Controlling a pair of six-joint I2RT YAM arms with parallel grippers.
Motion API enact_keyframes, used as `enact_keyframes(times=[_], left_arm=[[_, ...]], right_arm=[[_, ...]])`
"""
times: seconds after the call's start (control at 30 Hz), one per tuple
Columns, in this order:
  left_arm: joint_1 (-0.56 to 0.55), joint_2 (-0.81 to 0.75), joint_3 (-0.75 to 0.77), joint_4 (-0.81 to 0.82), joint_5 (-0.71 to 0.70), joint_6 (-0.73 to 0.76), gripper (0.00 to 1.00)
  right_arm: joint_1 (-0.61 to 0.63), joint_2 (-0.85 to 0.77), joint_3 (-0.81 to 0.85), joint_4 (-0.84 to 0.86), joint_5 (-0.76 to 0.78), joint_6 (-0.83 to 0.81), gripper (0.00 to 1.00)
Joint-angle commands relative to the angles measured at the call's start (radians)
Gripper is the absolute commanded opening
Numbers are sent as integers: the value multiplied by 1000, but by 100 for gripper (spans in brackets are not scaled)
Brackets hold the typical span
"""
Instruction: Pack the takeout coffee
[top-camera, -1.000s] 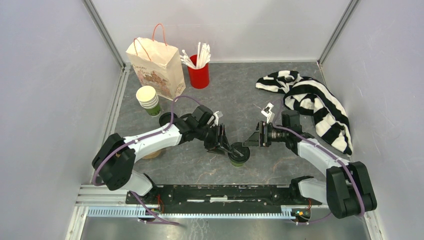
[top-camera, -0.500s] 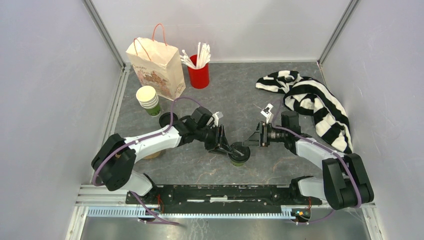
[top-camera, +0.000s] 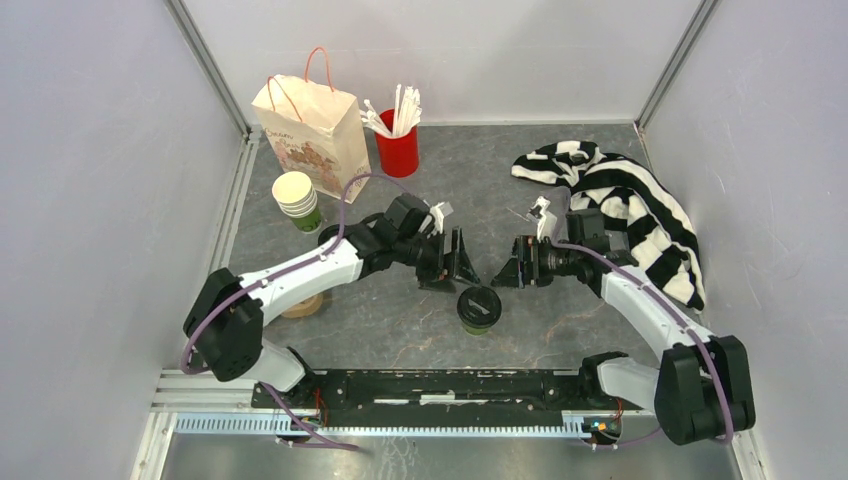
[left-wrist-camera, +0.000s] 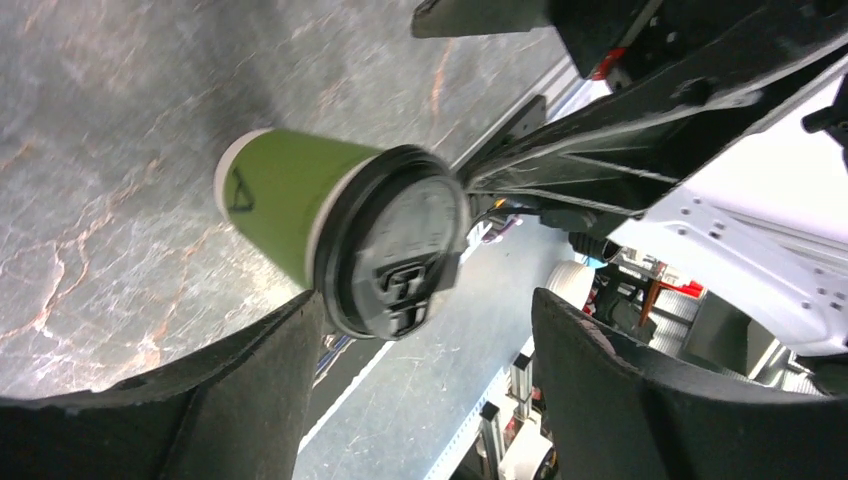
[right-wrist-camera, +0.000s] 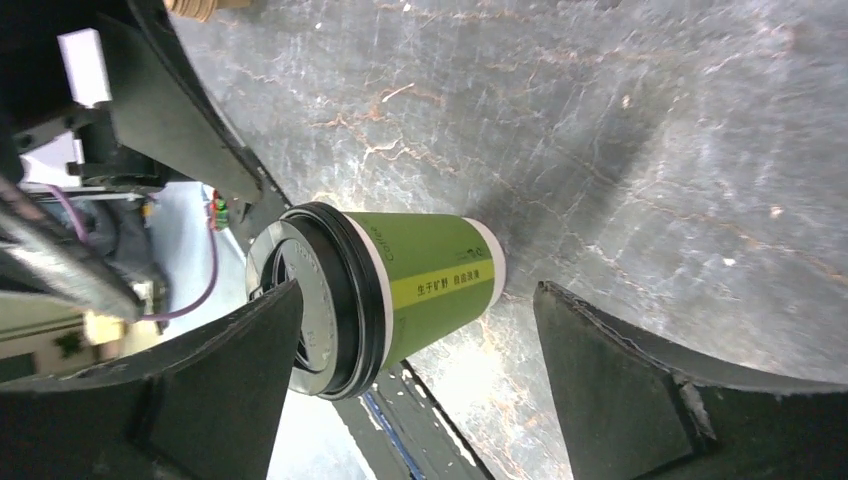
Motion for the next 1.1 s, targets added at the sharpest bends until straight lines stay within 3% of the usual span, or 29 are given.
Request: enact_keyframes(times=[0.0, 0.1, 0.23, 0.4, 0.7, 1.07], left_arm=[[-3, -19, 133, -104, -51, 40, 84], [-2, -46, 197, -206, -126, 85, 86], [-1, -129, 253, -298, -281, 113, 87], [1, -274, 258, -303, -459, 93, 91], [2, -422, 237, -304, -621, 77, 92], [2, -485, 198, -311, -645, 49, 93]], right_arm=[[14, -66, 143, -258, 142, -131, 96], [57, -94, 212, -342, 216, -163, 98], [209, -94, 307, -445, 387, -161, 98], [388, -64, 449, -554, 606, -140, 98], [723, 92, 593, -642, 892, -81, 98], [807, 149, 580, -629, 962, -83, 98]])
